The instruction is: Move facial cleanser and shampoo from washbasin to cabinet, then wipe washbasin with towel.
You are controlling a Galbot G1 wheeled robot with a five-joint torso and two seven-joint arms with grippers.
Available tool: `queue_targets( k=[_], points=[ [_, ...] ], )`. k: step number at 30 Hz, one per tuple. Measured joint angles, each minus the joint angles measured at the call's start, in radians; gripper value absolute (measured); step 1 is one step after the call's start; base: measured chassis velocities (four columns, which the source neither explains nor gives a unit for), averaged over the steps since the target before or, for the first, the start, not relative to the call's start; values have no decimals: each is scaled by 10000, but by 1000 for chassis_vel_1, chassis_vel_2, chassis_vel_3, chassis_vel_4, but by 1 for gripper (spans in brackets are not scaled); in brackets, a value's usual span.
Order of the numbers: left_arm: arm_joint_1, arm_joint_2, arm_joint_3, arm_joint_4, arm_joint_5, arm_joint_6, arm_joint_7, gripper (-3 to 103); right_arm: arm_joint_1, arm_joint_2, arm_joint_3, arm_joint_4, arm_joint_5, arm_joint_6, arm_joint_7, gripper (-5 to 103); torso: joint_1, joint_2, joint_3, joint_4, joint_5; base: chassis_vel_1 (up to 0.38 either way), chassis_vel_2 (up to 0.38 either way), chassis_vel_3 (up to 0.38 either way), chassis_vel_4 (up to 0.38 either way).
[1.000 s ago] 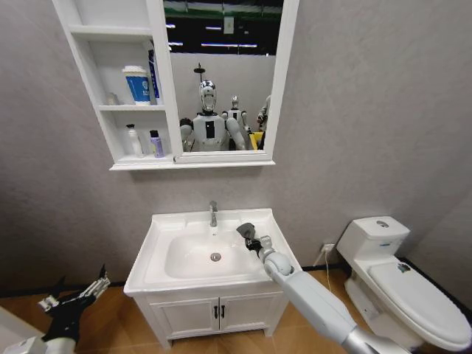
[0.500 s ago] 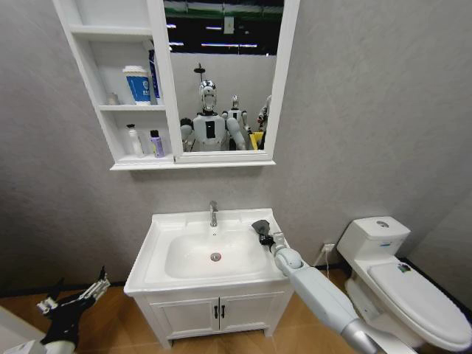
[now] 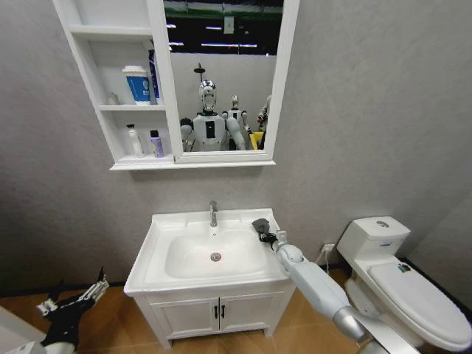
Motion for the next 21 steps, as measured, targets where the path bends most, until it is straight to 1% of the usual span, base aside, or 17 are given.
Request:
queue_targets(
  k=[1, 2, 4, 5, 6, 9, 10, 11, 13, 14, 15, 17, 18, 19, 21],
  points=[
    [-3, -5, -1, 0, 0, -2, 0, 96, 5, -22, 10, 3, -17, 0, 43, 41, 0, 0, 0, 1, 0, 0, 0, 0, 0],
    [-3, -5, -1, 0, 0, -2, 0, 96, 5, -22, 10, 3, -17, 0, 43, 41, 0, 0, 0, 1, 0, 0, 0, 0, 0],
    [-15, -11, 0, 0, 0, -6, 0, 94, 5, -128, 27, 28, -91, 3, 84, 52, 0, -1, 0, 1, 1, 0, 0, 0, 0],
    [-22, -19, 3, -1, 0, -8, 0, 96, -16, -250, 55, 106, -123, 12, 110, 57, 0, 0, 0, 1, 0, 0, 0, 0, 0],
    [-22, -19, 3, -1, 0, -8, 0, 96, -16, -250, 55, 106, -123, 12, 110, 57, 0, 0, 0, 1, 0, 0, 0, 0, 0],
    [-26, -30, 30, -24, 0, -12, -1, 97, -123, -538, 116, 355, -240, 75, 123, 73, 0, 0, 0, 0, 1, 0, 0, 0, 0],
    [-26, -30, 30, -24, 0, -12, -1, 97, -123, -538, 116, 355, -240, 75, 123, 73, 0, 0, 0, 0, 1, 0, 0, 0, 0],
    [-26, -31, 40, -41, 2, -13, -1, 97, -183, -651, 167, 473, -364, 216, 108, 79, 0, 0, 0, -1, -1, 0, 0, 0, 0],
    [-27, -31, 47, -52, 4, -14, -1, 97, -220, -685, 208, 546, -411, 312, 103, 79, 0, 0, 0, -1, 0, 0, 0, 0, 0],
    [-26, -32, 70, -67, 17, -14, -1, 97, -307, -786, 296, 789, -426, 428, 98, 90, 0, -1, 1, 0, 2, 0, 0, 0, 0],
    [-26, -32, 83, -76, 28, -16, -1, 97, -368, -866, 349, 982, -423, 463, 98, 95, 0, 0, 0, 0, 1, 0, 0, 0, 0],
    [-27, -31, 90, -81, 33, -18, 0, 97, -414, -924, 388, 1127, -422, 489, 98, 95, 0, 0, 0, 0, 0, 0, 0, 0, 0],
    [-31, -30, 127, -102, 49, -24, 2, 97, -683, -1191, 534, 1829, -423, 523, 119, 100, 0, 0, 0, 0, 0, 0, 0, 0, 0],
    [-31, -30, 127, -102, 49, -24, 2, 97, -683, -1191, 534, 1829, -423, 523, 119, 100, 0, 0, 0, 0, 0, 0, 0, 0, 0],
    [-46, -23, 196, -144, 66, -29, 7, 97, -1102, -1492, 742, 2673, -475, 481, 273, 100, 0, 0, 0, 0, 1, 0, 0, 0, 0]
  ],
)
